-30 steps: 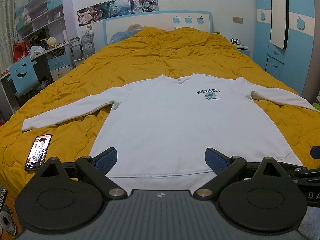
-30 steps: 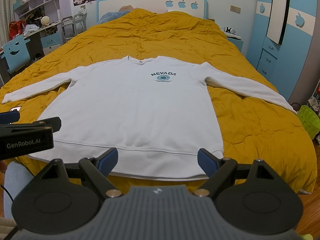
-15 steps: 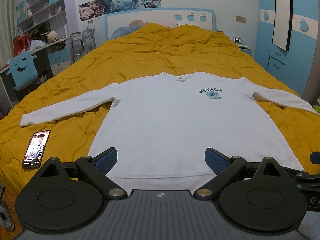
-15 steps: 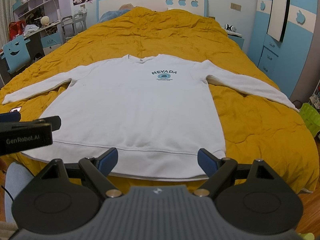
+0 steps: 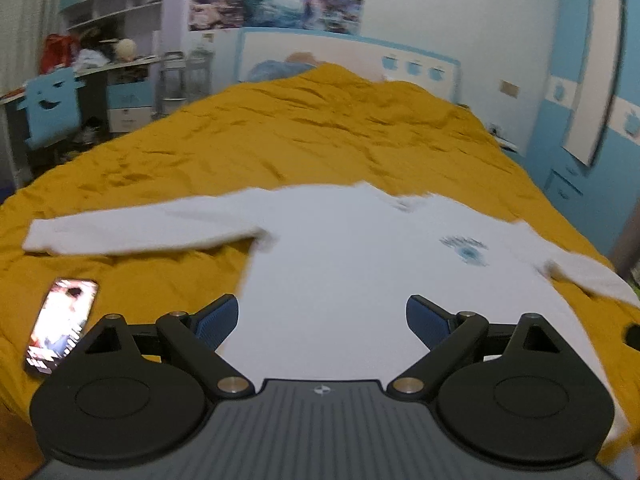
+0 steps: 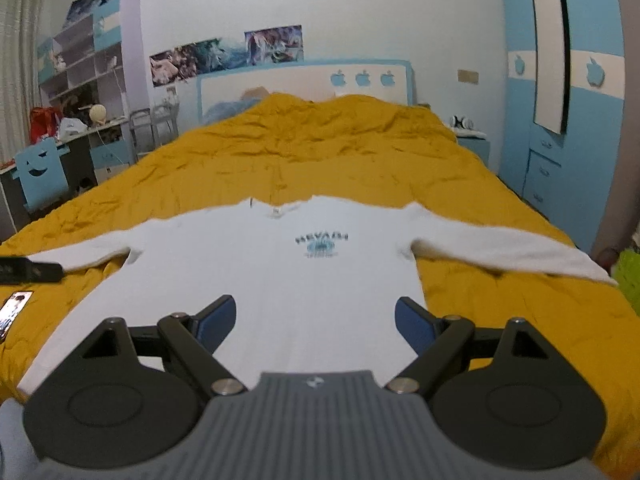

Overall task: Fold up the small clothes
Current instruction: 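Grasp the sleeve cuff nearest the left tool and lift it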

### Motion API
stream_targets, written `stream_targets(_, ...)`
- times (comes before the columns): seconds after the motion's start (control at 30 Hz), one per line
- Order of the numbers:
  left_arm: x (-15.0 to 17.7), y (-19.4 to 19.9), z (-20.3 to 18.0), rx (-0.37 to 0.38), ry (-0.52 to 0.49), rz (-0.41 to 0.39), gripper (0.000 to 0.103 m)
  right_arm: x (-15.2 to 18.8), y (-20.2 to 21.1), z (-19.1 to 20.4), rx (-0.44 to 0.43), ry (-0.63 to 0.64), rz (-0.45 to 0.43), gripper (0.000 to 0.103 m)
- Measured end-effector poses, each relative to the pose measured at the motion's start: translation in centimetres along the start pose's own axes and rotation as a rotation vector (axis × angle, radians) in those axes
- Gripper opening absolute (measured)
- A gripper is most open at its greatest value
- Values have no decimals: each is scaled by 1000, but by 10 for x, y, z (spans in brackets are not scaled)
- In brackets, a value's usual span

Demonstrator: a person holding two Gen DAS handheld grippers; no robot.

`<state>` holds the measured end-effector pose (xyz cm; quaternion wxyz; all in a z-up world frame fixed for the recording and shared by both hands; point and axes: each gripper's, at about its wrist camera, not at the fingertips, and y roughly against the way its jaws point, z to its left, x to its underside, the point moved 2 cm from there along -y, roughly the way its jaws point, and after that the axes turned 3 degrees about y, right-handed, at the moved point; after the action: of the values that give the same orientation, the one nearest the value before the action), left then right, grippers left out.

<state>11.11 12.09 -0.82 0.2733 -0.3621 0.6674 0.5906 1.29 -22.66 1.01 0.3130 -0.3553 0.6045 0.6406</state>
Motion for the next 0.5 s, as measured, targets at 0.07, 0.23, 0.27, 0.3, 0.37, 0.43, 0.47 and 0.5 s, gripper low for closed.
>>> stream_targets(0.07, -15, -13, 26, -9, 40, 7, 103, -5, -16, -8, -4, -9, 18, 83)
stream_targets(0.23, -48, -39, 112, -52, 219, -12, 103, -18, -55, -22, -18, -27, 59, 83)
stream_targets(0.27, -52, -43, 127, -58, 254, -14, 103, -21, -63, -24, -39, -33, 73, 83)
stream_targets(0.3, -57, -48, 147, -71, 300, -18, 103, -25, -72, -25, -58, -43, 90, 83)
stream_targets(0.37, -64, -56, 185, -102, 380, -34, 103, -31, -88, -25, -72, -61, 116, 82)
stream_targets(0.43, -67, -64, 222, -146, 458, -43, 103, -38, -104, -21, -90, -64, 123, 80)
stream_targets(0.47, -68, -68, 240, -165, 491, -49, 103, -42, -113, -18, -96, -62, 127, 72)
stream_targets(0.5, -68, -72, 258, -189, 527, -50, 103, -44, -121, -13, -99, -54, 132, 69)
